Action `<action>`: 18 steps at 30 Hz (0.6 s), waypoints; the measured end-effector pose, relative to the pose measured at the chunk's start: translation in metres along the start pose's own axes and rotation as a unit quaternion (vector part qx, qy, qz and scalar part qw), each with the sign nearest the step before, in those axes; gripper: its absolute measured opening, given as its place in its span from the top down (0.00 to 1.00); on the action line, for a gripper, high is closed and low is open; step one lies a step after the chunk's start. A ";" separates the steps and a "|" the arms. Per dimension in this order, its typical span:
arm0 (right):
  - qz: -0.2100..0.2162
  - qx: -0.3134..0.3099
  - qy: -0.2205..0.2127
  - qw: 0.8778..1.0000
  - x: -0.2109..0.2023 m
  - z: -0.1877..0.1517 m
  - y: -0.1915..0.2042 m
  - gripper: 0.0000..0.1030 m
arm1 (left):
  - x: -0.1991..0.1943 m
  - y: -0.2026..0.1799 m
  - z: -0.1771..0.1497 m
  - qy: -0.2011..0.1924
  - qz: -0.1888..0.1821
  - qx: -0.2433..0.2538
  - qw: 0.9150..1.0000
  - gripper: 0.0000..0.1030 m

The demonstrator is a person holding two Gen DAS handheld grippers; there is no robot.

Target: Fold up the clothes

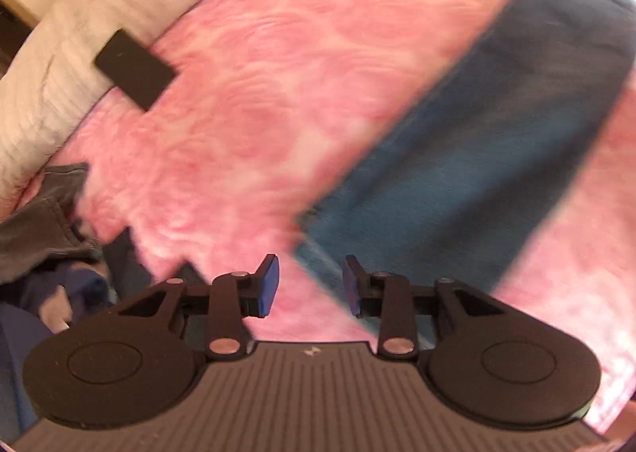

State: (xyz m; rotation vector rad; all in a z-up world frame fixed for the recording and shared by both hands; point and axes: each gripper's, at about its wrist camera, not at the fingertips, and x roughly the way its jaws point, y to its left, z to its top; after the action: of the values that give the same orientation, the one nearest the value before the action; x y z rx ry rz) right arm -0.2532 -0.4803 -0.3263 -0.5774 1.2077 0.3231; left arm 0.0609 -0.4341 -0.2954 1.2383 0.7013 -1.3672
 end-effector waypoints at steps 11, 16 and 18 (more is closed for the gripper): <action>0.076 -0.015 -0.010 0.997 -0.012 0.021 0.113 0.53 | 0.027 -0.105 -0.054 -0.017 0.074 0.267 0.961 1.00; 0.061 0.002 -0.013 0.998 -0.016 0.028 0.102 0.53 | 0.011 -0.062 -0.060 -0.023 0.090 0.182 0.979 1.00; 0.062 0.015 -0.015 0.998 -0.016 0.033 0.099 0.53 | 0.013 -0.043 -0.057 -0.019 0.069 0.110 0.991 1.00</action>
State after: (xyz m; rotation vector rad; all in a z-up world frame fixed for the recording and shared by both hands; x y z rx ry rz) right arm -0.2852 -0.3803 -0.3274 -0.4711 1.2203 0.4169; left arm 0.0378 -0.3766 -0.3330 1.4040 0.4386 -1.3758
